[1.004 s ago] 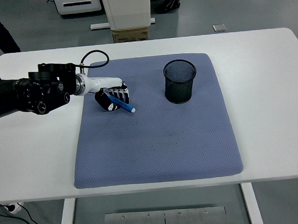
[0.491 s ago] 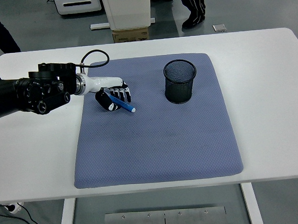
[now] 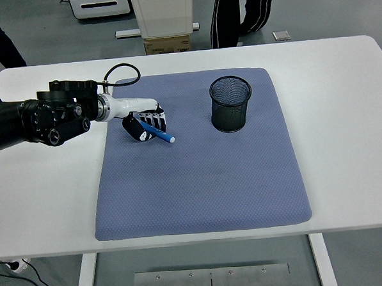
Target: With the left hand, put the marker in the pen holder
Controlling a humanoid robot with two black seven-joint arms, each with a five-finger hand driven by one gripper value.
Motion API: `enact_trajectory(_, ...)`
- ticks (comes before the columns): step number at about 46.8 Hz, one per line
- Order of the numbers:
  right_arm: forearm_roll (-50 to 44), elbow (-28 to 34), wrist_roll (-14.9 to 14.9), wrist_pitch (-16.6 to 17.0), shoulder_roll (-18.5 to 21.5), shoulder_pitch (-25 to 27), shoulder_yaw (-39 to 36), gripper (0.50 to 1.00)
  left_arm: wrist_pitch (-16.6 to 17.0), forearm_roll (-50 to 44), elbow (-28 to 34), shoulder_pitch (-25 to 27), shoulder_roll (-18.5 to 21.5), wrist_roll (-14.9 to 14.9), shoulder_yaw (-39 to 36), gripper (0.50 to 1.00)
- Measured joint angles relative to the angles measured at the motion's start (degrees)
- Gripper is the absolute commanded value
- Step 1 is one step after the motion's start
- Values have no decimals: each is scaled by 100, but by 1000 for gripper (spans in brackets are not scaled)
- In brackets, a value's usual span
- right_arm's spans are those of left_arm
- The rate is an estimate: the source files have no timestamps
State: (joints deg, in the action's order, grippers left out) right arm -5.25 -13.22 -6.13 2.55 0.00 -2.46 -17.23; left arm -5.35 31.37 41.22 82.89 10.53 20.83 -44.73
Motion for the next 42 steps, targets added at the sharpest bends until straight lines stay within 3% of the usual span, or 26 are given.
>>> enact_trajectory(42,-2,1,-1,0,0,0,0,1000,-35,27,-9,267,63,9,43,500)
